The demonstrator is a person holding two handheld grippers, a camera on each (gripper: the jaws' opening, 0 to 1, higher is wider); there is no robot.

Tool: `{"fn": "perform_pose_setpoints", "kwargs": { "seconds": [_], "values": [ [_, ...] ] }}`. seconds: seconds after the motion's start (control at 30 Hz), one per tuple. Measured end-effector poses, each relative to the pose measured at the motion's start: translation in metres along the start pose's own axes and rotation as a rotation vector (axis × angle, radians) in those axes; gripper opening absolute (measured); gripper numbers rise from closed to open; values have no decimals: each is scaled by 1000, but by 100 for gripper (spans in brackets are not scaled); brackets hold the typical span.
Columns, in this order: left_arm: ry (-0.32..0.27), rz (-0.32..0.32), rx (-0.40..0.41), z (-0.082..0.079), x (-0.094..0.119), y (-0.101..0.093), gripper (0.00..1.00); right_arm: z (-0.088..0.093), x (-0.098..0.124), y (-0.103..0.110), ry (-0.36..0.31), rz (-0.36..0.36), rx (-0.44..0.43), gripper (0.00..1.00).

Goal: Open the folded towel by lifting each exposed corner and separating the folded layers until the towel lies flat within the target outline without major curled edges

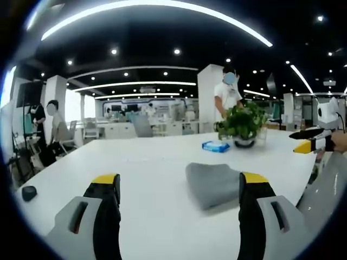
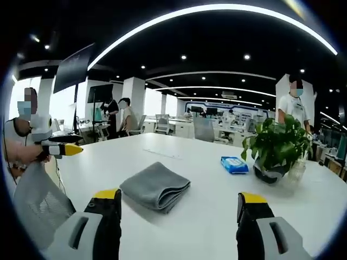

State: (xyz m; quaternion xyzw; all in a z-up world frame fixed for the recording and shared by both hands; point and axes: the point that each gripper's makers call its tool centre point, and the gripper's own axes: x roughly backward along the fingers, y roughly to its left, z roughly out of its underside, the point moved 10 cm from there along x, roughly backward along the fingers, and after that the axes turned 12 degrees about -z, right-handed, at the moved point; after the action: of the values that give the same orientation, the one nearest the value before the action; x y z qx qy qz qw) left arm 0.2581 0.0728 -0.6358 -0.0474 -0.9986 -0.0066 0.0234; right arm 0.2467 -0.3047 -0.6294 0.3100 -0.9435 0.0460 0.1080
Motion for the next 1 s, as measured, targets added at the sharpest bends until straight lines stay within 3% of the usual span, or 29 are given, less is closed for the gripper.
{"fn": "perform_pose_setpoints", "kwargs": {
  "seconds": [0.63,1.0],
  "values": [
    [3,13,-6,2,-1,1,88,12,-9,5,133,-51,52,88],
    [10,31,-18,3,-1,-1,88,15,-10,3,153,-45,42,88]
  ]
}}
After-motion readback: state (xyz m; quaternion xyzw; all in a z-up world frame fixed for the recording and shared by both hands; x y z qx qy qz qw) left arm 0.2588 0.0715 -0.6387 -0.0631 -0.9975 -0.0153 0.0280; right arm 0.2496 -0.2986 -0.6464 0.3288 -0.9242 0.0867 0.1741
